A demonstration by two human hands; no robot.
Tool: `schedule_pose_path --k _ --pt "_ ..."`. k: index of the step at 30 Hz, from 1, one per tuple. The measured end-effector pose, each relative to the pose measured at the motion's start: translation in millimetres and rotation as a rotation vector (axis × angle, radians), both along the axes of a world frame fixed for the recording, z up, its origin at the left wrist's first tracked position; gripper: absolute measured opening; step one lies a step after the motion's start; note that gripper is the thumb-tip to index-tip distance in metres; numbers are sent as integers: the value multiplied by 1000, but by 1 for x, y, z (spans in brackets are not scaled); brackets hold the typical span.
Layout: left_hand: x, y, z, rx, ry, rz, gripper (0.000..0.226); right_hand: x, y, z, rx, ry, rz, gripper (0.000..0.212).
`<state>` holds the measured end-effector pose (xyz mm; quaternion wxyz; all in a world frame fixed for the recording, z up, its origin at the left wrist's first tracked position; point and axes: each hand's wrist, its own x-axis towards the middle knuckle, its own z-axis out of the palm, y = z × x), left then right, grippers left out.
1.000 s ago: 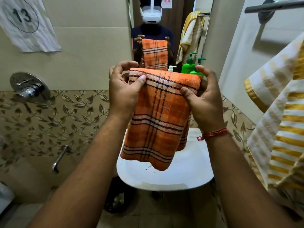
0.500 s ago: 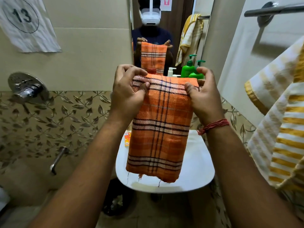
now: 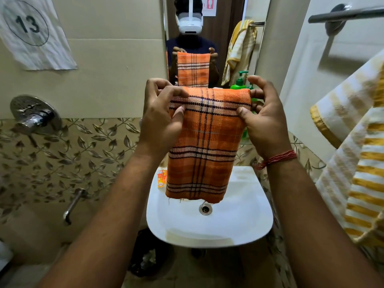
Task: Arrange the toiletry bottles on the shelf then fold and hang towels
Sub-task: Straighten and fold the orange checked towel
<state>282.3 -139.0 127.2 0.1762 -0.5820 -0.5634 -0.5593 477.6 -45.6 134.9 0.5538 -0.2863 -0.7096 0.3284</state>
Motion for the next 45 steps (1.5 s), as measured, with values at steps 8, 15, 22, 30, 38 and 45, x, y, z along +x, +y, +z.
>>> schedule_pose_path --k 8,15,22,30,38,45 --pt "0 4 -2 13 60 69 26 -7 4 0 154 -191 -185 57" --pt "-4 11 2 -64 132 218 50 -9 6 6 286 -502 -299 20" --pt "-26 21 20 -145 85 332 36 -12 10 20 137 -276 -15 10" --pt "-43 61 35 -196 -535 -334 23 -30 10 25 233 -79 -185 19" --pt "-22 131 32 -164 -661 -556 37 -9 22 41 308 -119 -444 15" --pt "26 185 65 -181 -798 -873 42 34 41 79 338 -129 -622 14"
